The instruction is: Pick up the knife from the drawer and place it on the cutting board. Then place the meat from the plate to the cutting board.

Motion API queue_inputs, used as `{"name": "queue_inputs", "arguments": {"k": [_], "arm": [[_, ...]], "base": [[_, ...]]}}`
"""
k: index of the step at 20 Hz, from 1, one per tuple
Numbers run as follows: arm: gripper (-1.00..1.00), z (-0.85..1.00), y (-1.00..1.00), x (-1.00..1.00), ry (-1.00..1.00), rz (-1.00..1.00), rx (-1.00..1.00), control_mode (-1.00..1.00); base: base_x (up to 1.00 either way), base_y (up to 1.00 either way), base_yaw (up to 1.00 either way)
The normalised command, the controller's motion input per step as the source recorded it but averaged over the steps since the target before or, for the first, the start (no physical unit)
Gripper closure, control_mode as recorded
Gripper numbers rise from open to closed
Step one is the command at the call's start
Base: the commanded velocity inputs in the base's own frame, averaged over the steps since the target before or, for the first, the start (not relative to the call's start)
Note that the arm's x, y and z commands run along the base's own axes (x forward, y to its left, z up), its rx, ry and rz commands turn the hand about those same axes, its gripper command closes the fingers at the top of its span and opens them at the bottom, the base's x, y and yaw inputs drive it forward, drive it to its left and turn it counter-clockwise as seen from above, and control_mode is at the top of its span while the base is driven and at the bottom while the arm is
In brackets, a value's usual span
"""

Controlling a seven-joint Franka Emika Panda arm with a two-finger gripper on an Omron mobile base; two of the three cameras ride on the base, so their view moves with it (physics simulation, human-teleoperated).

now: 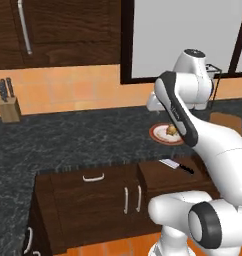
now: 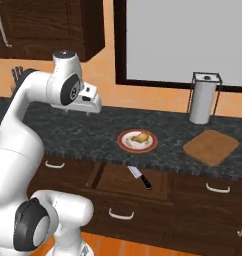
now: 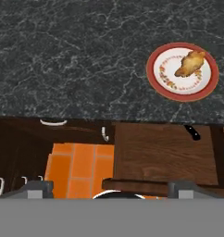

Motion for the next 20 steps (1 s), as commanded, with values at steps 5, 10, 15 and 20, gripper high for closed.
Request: {"name": "queue_inputs", "arguments": {"k": [5, 10, 15, 20], "arm": [[-1.00, 0.00, 0.00, 0.00, 0.00, 0.00, 0.00, 1.00], [-1.00, 0.00, 0.00, 0.00, 0.00, 0.00, 0.00, 1.00], [-1.00, 0.00, 0.00, 0.00, 0.00, 0.00, 0.00, 1.00], [-1.00, 0.00, 0.00, 0.00, 0.00, 0.00, 0.00, 1.00]], "base": [[0.00, -1.00, 0.26], [0.00, -0.98, 0.36], [0.00, -0.80, 0.50], [0.01, -0.65, 0.52]]}}
